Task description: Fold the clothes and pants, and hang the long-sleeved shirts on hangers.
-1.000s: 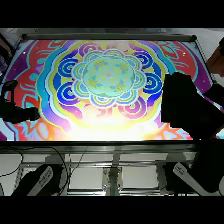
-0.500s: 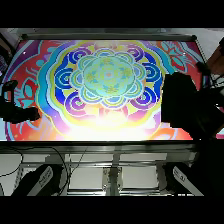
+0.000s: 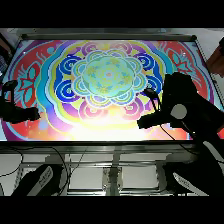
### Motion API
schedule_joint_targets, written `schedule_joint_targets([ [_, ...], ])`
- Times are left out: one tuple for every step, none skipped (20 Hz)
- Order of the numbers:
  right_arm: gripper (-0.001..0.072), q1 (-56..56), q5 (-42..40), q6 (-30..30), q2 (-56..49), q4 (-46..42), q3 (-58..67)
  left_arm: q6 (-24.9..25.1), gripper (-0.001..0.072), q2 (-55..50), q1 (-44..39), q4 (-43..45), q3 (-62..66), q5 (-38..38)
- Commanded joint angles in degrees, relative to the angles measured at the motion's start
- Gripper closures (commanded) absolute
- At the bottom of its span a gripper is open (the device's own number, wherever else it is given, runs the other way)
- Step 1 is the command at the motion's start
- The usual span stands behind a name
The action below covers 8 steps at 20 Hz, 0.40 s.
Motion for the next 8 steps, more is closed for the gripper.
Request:
schedule_joint_targets([
  [0.069, 5.0, -3.0, 1.2, -0.1, 0.1, -1.7, 0.0, 0.0152, 0.0, 0.0, 0.0, 0.0, 0.0],
  [0.069, 5.5, -3.6, 1.2, -0.1, 0.1, -1.7, 0.0, 0.0152, 0.0, 0.0, 0.0, 0.0, 0.0],
  [0.069, 5.7, -4.1, 1.2, -0.1, 0.1, -1.7, 0.0, 0.0153, 0.0, 0.0, 0.0, 0.0, 0.0],
  [0.069, 5.7, -4.5, 1.2, -0.1, 0.1, -1.7, 0.0, 0.0152, 0.0, 0.0, 0.0, 0.0, 0.0],
  [0.069, 5.7, -4.8, 1.2, -0.1, 0.0, -1.7, 0.0, 0.0152, 0.0, 0.0, 0.0, 0.0, 0.0],
  [0.069, 5.7, -5.0, 1.2, -0.1, 0.0, -1.7, 0.0, 0.0152, 0.0, 0.0, 0.0, 0.0, 0.0],
  [0.069, 5.7, -5.1, 1.2, -0.1, 0.0, -1.7, 0.0, 0.0152, 0.0, 0.0, 0.0, 0.0, 0.0],
  [0.069, 5.7, -5.1, 1.2, -0.1, 0.0, -1.7, 0.0, 0.0152, 0.0, 0.0, 0.0, 0.0, 0.0],
])
